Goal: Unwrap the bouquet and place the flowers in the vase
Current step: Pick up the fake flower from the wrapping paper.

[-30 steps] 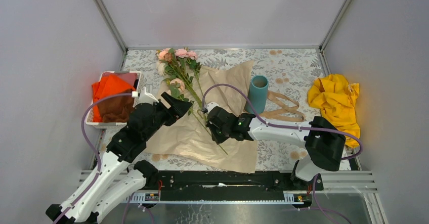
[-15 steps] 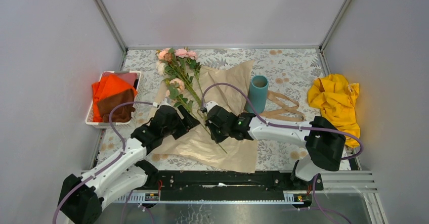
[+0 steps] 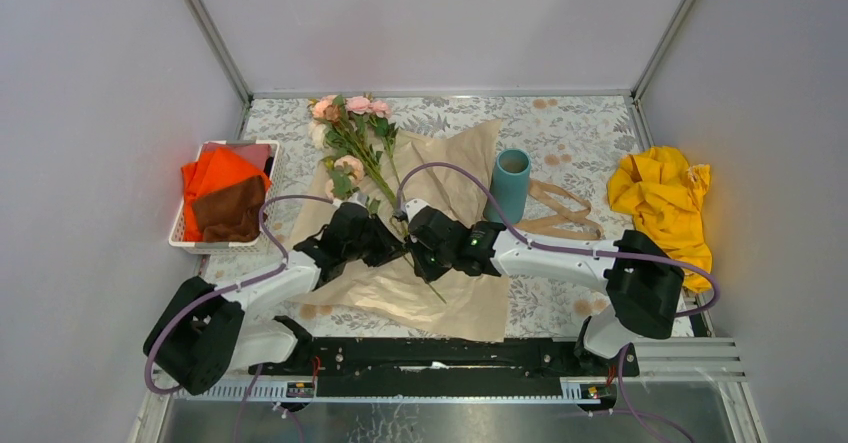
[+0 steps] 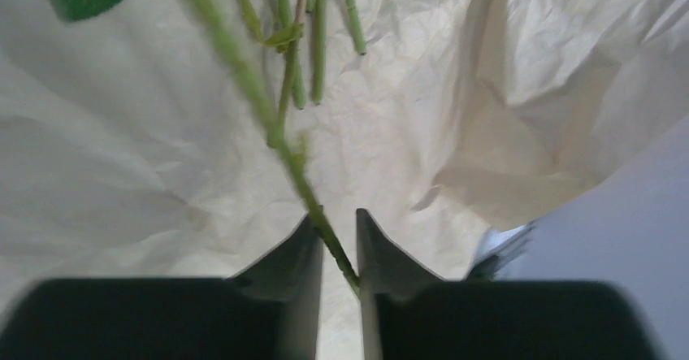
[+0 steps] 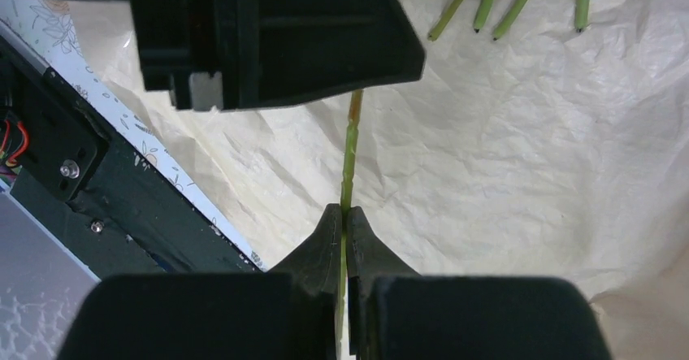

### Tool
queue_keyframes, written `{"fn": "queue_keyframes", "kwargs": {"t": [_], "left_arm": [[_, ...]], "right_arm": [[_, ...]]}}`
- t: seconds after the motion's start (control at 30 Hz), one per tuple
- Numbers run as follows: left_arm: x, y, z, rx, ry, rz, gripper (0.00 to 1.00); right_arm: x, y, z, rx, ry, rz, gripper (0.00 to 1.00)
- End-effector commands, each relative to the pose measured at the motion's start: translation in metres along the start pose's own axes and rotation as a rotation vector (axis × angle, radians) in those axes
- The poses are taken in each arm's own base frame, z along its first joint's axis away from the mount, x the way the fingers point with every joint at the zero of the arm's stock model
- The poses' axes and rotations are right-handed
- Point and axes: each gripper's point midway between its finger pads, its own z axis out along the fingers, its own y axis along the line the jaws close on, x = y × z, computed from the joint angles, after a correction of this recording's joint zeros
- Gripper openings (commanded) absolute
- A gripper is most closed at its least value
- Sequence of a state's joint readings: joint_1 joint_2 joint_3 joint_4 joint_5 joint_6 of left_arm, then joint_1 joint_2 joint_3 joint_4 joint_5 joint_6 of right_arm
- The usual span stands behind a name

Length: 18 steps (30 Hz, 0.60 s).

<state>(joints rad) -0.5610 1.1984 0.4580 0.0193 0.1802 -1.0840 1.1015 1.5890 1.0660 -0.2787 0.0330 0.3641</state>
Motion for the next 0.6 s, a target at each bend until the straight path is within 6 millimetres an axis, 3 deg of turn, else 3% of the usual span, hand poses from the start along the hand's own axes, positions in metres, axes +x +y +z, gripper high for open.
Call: {"fn": "queue_keyframes", "kwargs": {"t": [0.0, 0.13, 0.27, 0.47, 0.57], "left_arm": [[-0.004, -0.022, 0.005, 0.112, -0.002, 0.029, 0.15], [-0.003, -0.015, 0.005, 0.091, -0.008, 0.038, 0.01], [-0.009, -0.008, 0.001, 0.061, -0.045, 0.089, 0.0], [-0.012, -0.01, -0.015, 0.126, -0.113, 0.2, 0.0], [-0.012, -0.014, -0.025, 0.175, -0.145, 0.24, 0.0]], "right_arm": [[-0.031, 0.017, -0.02, -0.058, -0.101, -0.004, 0.0], [-0.03, 0.018, -0.019, -0.06, -0.095, -0.002, 0.0], [-0.037, 0.014, -0.027, -0.031, -0.117, 0.012, 0.02], [-0.078, -0.017, -0.067, 0.164, -0.293, 0.064, 0.44], [-0.105, -0.024, -0.088, 0.198, -0.39, 0.103, 0.5]]}}
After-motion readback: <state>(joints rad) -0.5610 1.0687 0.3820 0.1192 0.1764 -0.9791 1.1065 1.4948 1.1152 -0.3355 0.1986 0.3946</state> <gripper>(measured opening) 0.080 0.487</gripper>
